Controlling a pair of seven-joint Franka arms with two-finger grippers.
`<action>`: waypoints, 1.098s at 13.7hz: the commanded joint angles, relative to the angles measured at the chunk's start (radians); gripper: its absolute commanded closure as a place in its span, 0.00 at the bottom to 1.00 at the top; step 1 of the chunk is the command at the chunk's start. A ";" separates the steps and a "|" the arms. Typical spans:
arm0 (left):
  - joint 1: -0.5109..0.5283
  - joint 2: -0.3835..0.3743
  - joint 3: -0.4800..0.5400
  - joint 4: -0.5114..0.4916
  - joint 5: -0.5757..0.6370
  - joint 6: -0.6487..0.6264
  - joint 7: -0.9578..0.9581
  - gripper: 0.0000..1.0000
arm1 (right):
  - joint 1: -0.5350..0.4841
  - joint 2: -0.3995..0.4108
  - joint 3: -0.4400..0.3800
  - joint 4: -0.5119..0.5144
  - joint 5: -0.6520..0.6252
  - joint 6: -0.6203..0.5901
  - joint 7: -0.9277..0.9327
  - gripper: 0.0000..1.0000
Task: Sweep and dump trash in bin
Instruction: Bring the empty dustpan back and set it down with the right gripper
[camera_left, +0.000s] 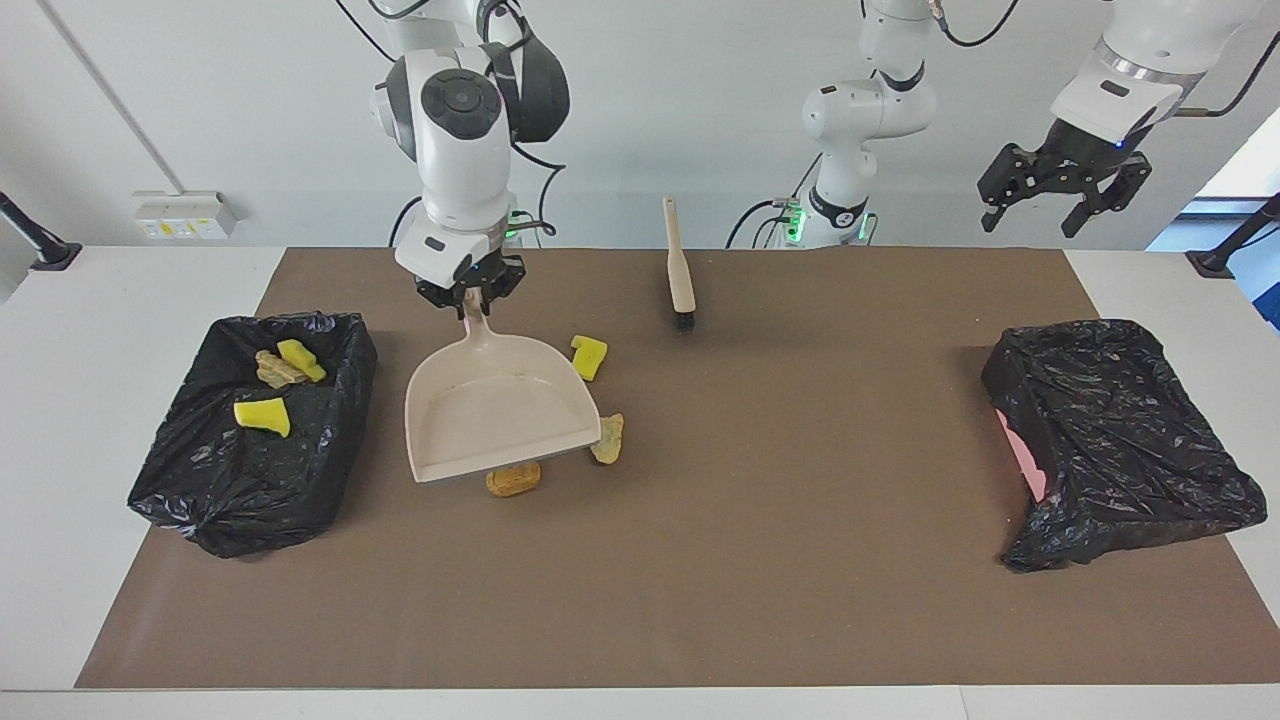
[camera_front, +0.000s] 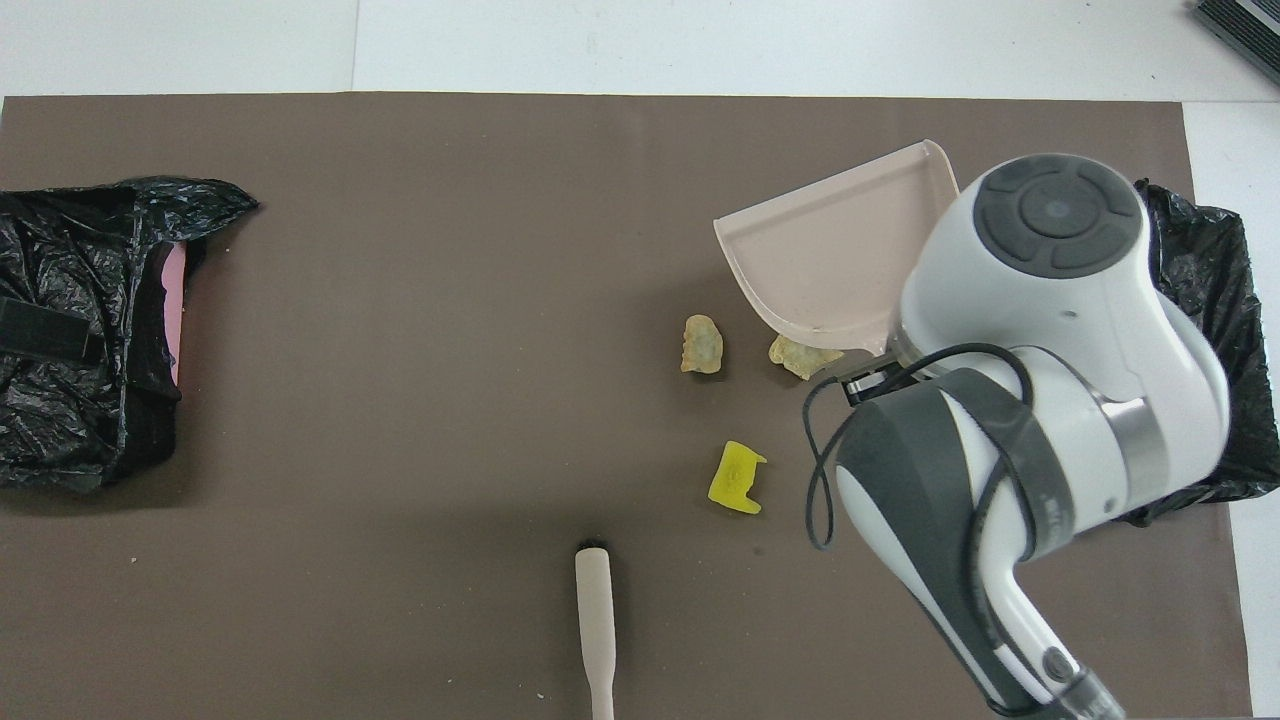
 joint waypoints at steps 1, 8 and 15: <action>-0.002 -0.027 0.000 -0.031 0.013 -0.009 0.006 0.00 | 0.030 0.104 -0.005 0.124 0.088 0.006 0.167 1.00; 0.002 -0.033 -0.003 -0.041 0.013 -0.009 0.019 0.00 | 0.129 0.334 -0.004 0.330 0.197 0.171 0.445 1.00; -0.004 -0.034 -0.003 -0.039 0.013 -0.013 0.004 0.00 | 0.312 0.579 -0.005 0.487 0.198 0.399 0.601 1.00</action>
